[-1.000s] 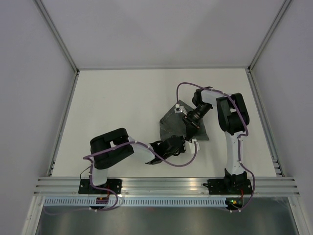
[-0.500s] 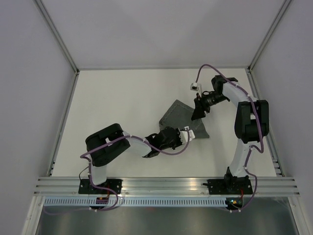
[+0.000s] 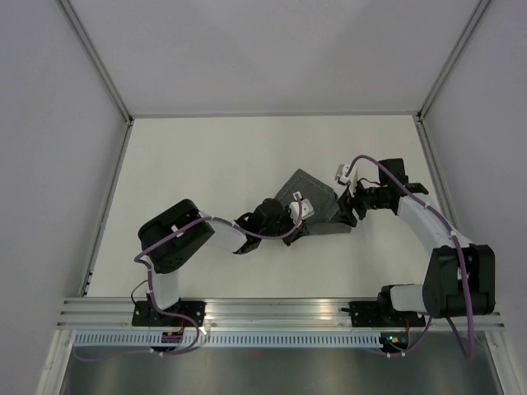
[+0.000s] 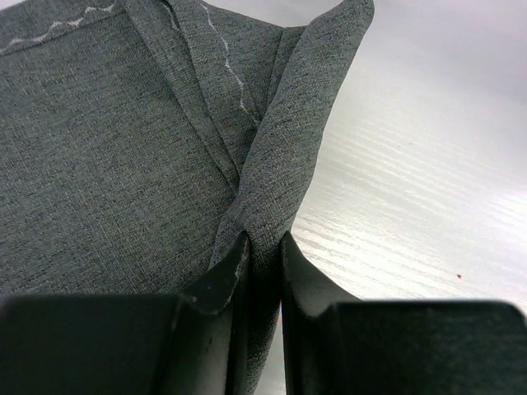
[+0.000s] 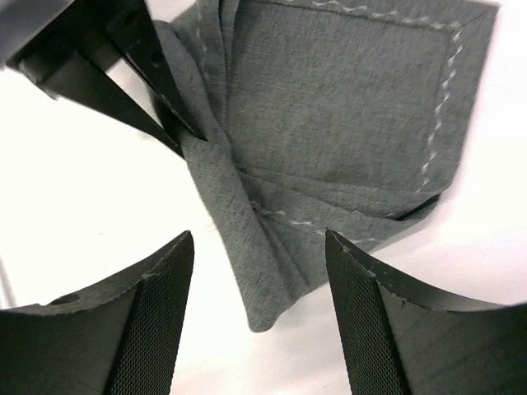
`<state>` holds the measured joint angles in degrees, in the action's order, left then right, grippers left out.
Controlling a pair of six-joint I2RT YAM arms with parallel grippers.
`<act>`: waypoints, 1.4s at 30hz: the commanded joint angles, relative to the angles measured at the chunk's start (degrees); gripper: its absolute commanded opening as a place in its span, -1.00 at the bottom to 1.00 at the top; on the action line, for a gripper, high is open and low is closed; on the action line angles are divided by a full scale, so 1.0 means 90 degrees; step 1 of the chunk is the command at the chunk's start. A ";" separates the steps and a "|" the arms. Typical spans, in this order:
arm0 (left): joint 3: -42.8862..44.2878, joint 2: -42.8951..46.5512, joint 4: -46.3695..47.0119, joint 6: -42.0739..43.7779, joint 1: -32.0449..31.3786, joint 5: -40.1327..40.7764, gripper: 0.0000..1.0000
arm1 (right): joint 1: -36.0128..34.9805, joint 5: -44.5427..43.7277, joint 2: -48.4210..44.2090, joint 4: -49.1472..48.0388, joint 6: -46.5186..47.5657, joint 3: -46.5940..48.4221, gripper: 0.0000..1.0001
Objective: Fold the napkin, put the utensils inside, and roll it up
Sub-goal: Roll the napkin at the center of the board.
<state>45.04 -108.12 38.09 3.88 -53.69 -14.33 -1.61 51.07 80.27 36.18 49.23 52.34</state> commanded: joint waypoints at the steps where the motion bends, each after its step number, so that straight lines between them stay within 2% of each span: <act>1: -0.0209 -0.0379 -0.1389 -0.0929 0.0125 -0.1024 -0.95 | -0.0531 -0.0428 -0.0685 -0.1519 0.0242 -0.0657 0.42; 4: -0.0053 -0.0525 -0.1643 -0.1124 0.0243 -0.1317 -0.95 | -0.1244 -0.1307 -0.1213 -0.2309 0.0252 -0.1671 0.44; 10: 0.0260 -0.0780 -0.1956 -0.1427 0.0389 -0.1825 -0.95 | -0.2407 -0.2470 -0.1497 -0.3082 0.0252 -0.2464 0.46; 18: 0.0347 -0.1044 -0.1907 -0.1769 0.0487 -0.2381 -0.95 | -0.3150 -0.3515 -0.1448 -0.3962 0.0545 -0.3139 0.45; 23: 0.0435 -0.1190 -0.2044 -0.1827 0.0555 -0.2665 -0.95 | -0.3347 -0.3779 -0.1292 -0.4391 0.0701 -0.3383 0.40; 26: 0.0445 -0.1239 -0.2054 -0.1876 0.0604 -0.2812 -0.95 | -0.3435 -0.3838 -0.1156 -0.4314 0.0741 -0.3364 0.18; 27: 0.0445 -0.1239 -0.2064 -0.1867 0.0624 -0.2822 -0.95 | -0.3444 -0.3858 -0.1126 -0.4284 0.0750 -0.3364 -0.01; 29: 0.0416 -0.1191 -0.2006 -0.1915 0.0653 -0.2880 -0.95 | -0.3445 -0.3887 -0.1048 -0.4197 0.0760 -0.3344 -0.19; 30: 0.0416 -0.1171 -0.2015 -0.1935 0.0682 -0.2871 -0.92 | -0.3454 -0.3887 -0.1019 -0.4148 0.0760 -0.3306 -0.35; 32: 0.0426 -0.1064 -0.1986 -0.2032 0.0712 -0.2881 -0.85 | -0.3454 -0.3858 -0.0931 -0.4041 0.0692 -0.3208 -0.48; 33: 0.0435 -0.1005 -0.1986 -0.2062 0.0731 -0.2890 -0.74 | -0.3445 -0.3819 -0.0863 -0.3837 0.0672 -0.3111 -0.57; 38: 0.0543 -0.0508 -0.2015 -0.2276 0.0761 -0.2637 -0.27 | -0.3454 -0.3526 -0.0628 -0.3173 0.0506 -0.2691 -0.74; 42: 0.0436 0.0029 -0.1830 -0.2432 0.0761 -0.2159 -0.09 | -0.3425 -0.3098 -0.0346 -0.2703 0.0428 -0.2330 -0.79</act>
<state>51.66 -111.20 28.97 -14.41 -46.63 -36.58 -32.51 20.10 74.83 6.17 54.59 28.77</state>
